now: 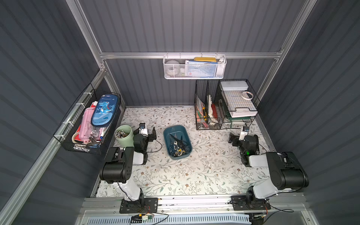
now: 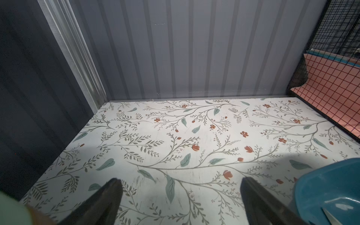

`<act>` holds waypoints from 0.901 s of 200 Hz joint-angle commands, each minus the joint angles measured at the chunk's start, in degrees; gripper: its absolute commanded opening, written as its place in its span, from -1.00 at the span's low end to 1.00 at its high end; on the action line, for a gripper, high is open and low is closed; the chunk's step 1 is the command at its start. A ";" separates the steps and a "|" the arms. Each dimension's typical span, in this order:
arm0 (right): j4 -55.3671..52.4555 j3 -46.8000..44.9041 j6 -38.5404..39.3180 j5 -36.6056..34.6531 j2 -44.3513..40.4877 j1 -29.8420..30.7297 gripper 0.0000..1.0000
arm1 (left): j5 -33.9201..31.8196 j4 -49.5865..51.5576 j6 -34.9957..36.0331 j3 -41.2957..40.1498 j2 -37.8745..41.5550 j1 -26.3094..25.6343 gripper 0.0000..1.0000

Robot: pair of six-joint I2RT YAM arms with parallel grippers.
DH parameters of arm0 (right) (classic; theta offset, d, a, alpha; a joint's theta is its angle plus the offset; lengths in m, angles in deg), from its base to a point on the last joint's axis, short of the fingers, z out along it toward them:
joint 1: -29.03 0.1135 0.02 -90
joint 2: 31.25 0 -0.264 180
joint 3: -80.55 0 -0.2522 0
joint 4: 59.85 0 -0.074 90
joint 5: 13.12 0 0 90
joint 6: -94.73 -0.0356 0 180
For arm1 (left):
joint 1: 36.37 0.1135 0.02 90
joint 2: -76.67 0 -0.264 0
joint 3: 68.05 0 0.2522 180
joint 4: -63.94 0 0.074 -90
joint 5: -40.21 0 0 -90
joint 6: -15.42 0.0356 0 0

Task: Take the scissors out of the storage box
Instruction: Pick up the scissors from the storage box.

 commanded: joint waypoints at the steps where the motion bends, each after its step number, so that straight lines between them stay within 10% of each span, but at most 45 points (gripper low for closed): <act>1: 0.99 0.63 0.52 0.54 0.37 -0.21 0.98 | 0.99 -0.04 -0.71 0.77 0.06 -0.25 0.99; 163: 0.98 0.68 0.22 0.29 0.41 -0.21 0.98 | 1.44 -0.27 -0.85 0.93 0.32 -0.25 0.99; 180: 0.13 1.26 0.73 1.23 -0.06 -0.21 0.89 | 2.39 12.49 -0.15 6.13 3.43 -0.29 0.98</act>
